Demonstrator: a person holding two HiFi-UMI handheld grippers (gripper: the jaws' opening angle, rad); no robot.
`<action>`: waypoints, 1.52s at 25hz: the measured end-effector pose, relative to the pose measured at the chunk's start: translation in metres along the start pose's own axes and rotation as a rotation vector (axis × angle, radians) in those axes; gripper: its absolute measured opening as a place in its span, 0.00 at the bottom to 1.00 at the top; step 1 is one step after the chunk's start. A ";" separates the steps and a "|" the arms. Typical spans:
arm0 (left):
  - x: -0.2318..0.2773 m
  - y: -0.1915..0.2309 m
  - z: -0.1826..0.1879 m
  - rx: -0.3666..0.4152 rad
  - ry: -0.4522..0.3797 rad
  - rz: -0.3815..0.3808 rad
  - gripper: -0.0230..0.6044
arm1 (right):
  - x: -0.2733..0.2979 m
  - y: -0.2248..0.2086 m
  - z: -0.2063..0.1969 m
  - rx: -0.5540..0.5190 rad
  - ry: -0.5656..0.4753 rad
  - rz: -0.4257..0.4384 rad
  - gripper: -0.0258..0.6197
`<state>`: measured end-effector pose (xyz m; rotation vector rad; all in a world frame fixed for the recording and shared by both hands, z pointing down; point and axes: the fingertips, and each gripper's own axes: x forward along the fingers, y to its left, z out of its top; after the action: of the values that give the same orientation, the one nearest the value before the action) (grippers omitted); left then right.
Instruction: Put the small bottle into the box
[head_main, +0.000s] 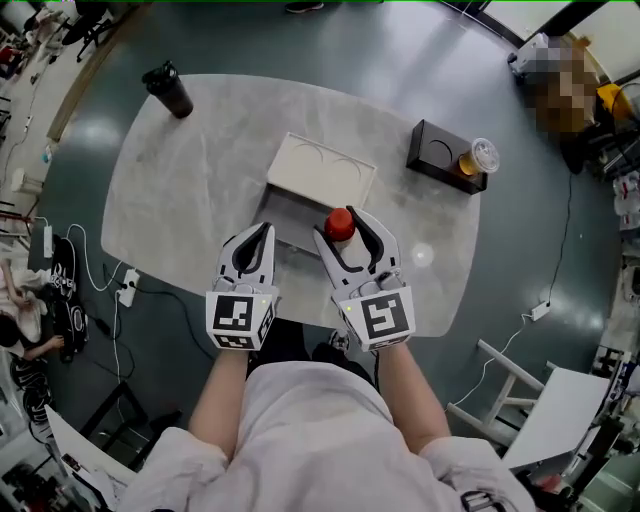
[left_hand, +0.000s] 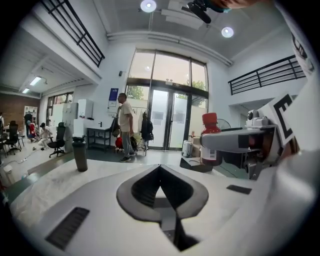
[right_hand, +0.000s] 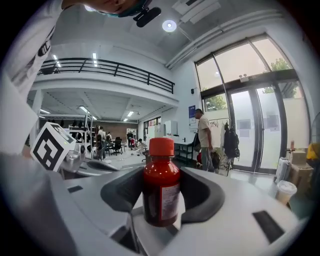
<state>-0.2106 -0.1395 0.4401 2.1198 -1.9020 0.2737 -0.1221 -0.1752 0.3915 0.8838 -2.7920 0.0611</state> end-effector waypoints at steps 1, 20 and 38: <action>0.005 0.004 -0.004 0.000 0.014 -0.011 0.07 | 0.006 0.001 -0.006 0.004 0.016 -0.002 0.40; 0.077 0.049 -0.093 -0.016 0.220 -0.172 0.07 | 0.078 0.004 -0.159 0.035 0.574 -0.004 0.40; 0.107 0.113 -0.142 -0.095 0.353 -0.173 0.07 | 0.128 0.029 -0.237 0.167 0.902 0.079 0.40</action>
<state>-0.3039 -0.2042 0.6178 2.0010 -1.4949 0.4743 -0.1963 -0.1996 0.6510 0.5661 -1.9810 0.5596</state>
